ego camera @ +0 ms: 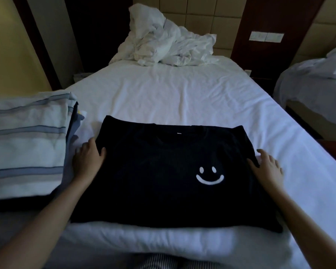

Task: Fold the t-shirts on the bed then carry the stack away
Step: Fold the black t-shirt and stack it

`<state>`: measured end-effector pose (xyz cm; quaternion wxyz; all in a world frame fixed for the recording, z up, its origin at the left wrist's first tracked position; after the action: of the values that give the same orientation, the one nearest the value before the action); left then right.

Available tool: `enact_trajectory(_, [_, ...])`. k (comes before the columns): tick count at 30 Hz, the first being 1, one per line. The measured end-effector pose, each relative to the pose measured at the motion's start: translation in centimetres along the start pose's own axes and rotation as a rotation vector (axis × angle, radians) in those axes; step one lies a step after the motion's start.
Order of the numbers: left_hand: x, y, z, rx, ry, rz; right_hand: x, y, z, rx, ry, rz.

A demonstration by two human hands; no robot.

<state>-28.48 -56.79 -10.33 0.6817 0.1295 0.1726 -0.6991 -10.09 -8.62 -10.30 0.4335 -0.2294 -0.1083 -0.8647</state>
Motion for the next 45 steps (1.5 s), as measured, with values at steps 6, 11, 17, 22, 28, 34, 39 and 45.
enact_trajectory(6, [1.6,9.6,0.7,-0.117,-0.145,-0.07,-0.7,8.2,0.9,-0.041,-0.152,-0.043])
enact_trajectory(11, [2.9,12.9,1.1,0.032,0.048,0.056,-0.8,12.6,0.1,0.13,-0.383,0.003])
enact_trajectory(17, [5.2,13.7,3.0,0.019,0.526,0.101,-4.9,13.4,2.3,0.092,-0.562,-0.124])
enact_trajectory(22, [5.4,15.7,1.4,0.101,0.699,0.161,-3.3,16.2,2.4,0.258,-0.521,0.084])
enact_trajectory(28, [6.0,15.6,0.6,0.165,1.074,0.346,-3.7,16.3,4.6,0.17,-0.476,0.023])
enact_trajectory(34, [8.1,16.9,-0.5,0.119,1.325,0.468,-6.9,17.1,3.3,0.134,-0.776,-0.27])
enact_trajectory(39, [6.1,19.0,-1.3,0.11,1.414,0.411,-4.2,16.8,2.7,0.21,-0.737,-0.163])
enact_trajectory(45, [4.7,20.4,-1.5,-0.009,1.494,0.439,-7.0,18.0,1.7,0.088,-0.923,-0.205])
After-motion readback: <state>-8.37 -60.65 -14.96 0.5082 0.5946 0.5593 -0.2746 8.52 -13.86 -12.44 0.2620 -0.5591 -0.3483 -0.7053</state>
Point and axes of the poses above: each hand's wrist, its own y-axis away from the middle knuckle, its own z-axis out of the back of the hand, x = y × z, the point moved 7 cm from there along -y, towards the middle knuckle, and after that the axes turned 9 degrees about x, right-handed, at the moved point
